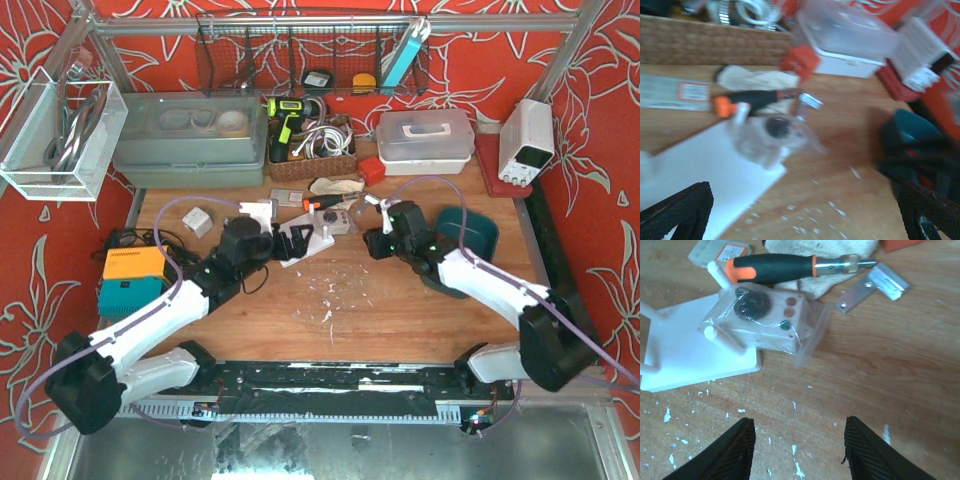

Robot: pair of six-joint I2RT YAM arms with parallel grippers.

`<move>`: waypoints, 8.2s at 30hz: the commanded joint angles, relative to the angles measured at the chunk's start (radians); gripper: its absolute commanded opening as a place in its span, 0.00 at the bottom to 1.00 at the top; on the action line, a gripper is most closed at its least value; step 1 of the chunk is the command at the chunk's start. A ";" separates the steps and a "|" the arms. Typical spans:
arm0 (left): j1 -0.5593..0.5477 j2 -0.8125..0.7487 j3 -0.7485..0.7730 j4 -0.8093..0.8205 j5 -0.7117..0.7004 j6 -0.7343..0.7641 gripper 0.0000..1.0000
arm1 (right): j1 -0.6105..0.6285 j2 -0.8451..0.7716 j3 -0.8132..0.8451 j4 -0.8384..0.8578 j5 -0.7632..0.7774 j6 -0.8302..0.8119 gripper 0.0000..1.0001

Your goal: Install the large spring

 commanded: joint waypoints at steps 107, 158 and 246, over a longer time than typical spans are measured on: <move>-0.155 -0.107 -0.333 0.427 -0.030 0.236 1.00 | -0.401 -0.018 0.091 -0.405 0.137 0.131 0.38; -0.156 -0.112 -0.321 0.400 -0.058 0.228 1.00 | -0.489 0.335 0.107 -0.246 0.022 0.057 0.28; -0.151 -0.024 -0.065 0.184 0.428 -0.318 0.15 | 0.491 -0.142 -0.233 0.476 0.195 -0.402 0.02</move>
